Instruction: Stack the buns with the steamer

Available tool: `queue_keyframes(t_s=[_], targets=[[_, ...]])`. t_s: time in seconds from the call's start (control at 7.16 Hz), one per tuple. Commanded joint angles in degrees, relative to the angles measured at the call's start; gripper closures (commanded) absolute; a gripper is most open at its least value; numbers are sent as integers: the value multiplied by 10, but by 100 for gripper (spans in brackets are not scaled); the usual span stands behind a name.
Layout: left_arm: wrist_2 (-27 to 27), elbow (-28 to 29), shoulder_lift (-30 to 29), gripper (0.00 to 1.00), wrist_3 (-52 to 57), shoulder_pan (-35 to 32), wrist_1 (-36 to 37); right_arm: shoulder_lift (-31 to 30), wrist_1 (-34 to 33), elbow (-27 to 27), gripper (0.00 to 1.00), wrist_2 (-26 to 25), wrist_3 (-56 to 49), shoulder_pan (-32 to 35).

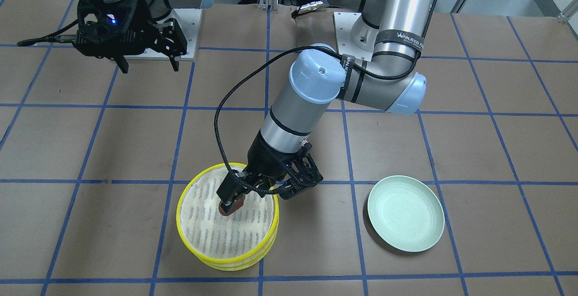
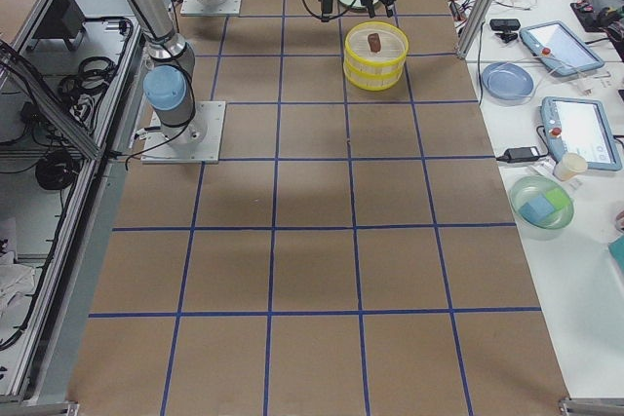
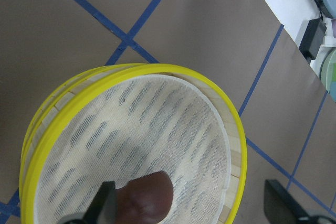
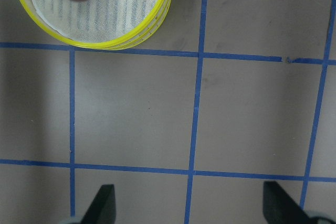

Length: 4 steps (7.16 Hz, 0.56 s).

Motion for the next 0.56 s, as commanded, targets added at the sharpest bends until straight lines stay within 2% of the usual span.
queue_keyframes(t_s=[0.0, 0.14, 0.42], targets=[[3, 3, 17, 0, 131, 19, -43, 2, -1, 1, 0, 0, 2, 0], [5, 4, 31, 0, 189, 52, -88, 1, 0, 0, 0, 0, 3, 0], [10, 4, 79, 0, 342, 108, -244, 1, 0, 1, 0, 0, 3, 0]])
